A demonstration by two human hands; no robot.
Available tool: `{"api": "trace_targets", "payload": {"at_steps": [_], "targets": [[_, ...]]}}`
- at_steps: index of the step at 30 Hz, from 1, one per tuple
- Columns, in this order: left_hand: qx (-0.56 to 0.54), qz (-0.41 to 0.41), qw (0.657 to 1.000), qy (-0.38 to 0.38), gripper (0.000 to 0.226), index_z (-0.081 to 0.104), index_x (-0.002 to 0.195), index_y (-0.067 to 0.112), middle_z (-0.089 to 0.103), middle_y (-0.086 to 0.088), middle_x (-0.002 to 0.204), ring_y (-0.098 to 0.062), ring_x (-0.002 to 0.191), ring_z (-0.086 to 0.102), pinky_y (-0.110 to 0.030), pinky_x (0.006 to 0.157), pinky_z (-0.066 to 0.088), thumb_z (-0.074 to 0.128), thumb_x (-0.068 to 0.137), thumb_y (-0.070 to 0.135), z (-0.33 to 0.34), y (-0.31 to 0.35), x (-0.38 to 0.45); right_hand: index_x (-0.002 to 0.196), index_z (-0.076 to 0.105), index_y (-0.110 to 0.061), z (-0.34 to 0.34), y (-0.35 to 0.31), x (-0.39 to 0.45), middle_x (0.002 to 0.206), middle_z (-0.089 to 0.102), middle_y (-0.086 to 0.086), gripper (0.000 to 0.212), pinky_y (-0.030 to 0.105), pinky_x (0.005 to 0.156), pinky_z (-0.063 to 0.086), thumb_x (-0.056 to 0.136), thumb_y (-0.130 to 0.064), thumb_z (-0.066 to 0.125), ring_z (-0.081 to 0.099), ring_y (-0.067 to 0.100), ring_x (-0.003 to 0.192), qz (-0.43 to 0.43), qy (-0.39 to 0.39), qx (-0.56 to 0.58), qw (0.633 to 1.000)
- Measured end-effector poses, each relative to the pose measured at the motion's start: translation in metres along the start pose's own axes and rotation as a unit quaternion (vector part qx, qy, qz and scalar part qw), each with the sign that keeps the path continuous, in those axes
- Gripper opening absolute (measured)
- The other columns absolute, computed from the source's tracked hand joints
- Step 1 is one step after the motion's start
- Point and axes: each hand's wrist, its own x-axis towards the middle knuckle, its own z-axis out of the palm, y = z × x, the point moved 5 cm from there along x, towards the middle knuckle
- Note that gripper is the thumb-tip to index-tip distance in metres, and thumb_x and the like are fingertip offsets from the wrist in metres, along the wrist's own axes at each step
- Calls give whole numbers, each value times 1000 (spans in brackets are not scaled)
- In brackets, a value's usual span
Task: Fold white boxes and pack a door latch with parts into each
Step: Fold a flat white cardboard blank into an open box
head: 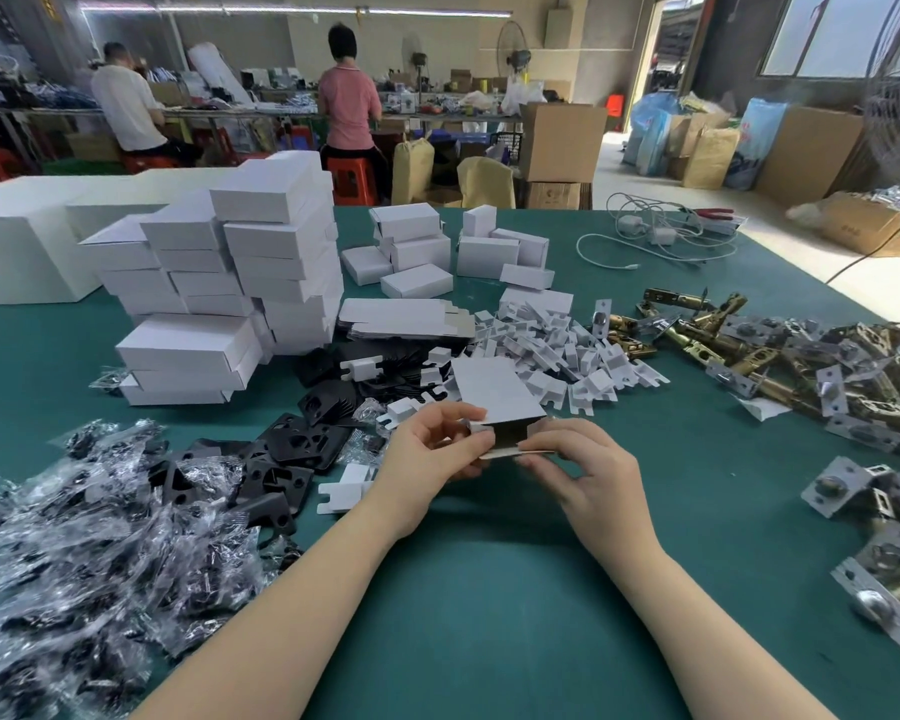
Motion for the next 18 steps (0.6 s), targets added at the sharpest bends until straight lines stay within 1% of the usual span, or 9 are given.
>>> {"api": "trace_targets", "payload": {"at_steps": [2,3,5,6,7,10,12,15,18], "targets": [[3,-6,1000,-16,26,75,87,33,65,7,72,-17,67,69,-21,63,54,74,85,7,2,2,-1,88,69,-20,0,0,1,91,64,-10,13,31,78,52,79,-19,78,62,9,85,21,25,4,999],[3,-11,1000,-21,21,76,87,33,68,7,75,-17,68,70,-22,63,55,75,83,13,4,4,-2,93,64,-26,0,1,1,95,60,-11,25,29,77,52,78,-15,80,62,11,82,40,41,14,998],[-7,-19,999,-28,11,76,88,34,69,8,79,-16,69,70,-22,64,56,75,78,29,6,6,-4,106,54,-38,0,4,1,108,51,-13,47,18,77,50,77,-12,81,64,11,78,82,55,51,994],[-10,-18,999,-32,14,76,88,33,69,8,79,-15,68,69,-22,64,56,74,75,34,7,7,-4,111,53,-40,2,6,1,114,50,-12,51,14,75,49,78,-12,80,65,9,78,103,47,72,991],[-12,-16,999,-36,17,76,89,31,69,7,79,-14,68,69,-21,64,56,75,72,35,7,8,-5,113,54,-39,5,8,1,116,53,-7,49,12,73,48,80,-13,78,66,8,77,121,35,90,988],[-15,0,999,-49,29,72,91,25,69,2,76,-16,65,69,-22,62,57,84,66,36,8,9,-7,106,59,-33,8,15,-1,104,64,9,33,15,65,44,84,-16,75,64,6,70,168,13,121,978],[-6,7,998,-58,28,73,90,26,65,4,72,-17,65,68,-22,62,56,84,65,31,9,10,-7,100,58,-31,8,17,-2,100,64,14,27,17,62,42,85,-17,75,62,6,64,181,11,137,974],[49,18,998,-30,22,74,85,26,61,4,65,-19,62,67,-21,59,54,82,74,9,8,6,-6,93,59,-29,7,18,0,90,65,11,20,17,57,42,86,-16,73,59,7,59,182,25,144,972],[76,25,997,-7,15,67,83,19,66,2,63,-19,57,70,-22,54,54,77,82,8,10,1,-6,87,63,-33,4,21,0,84,63,3,14,30,60,51,88,-21,72,61,26,62,191,49,124,972]]}}
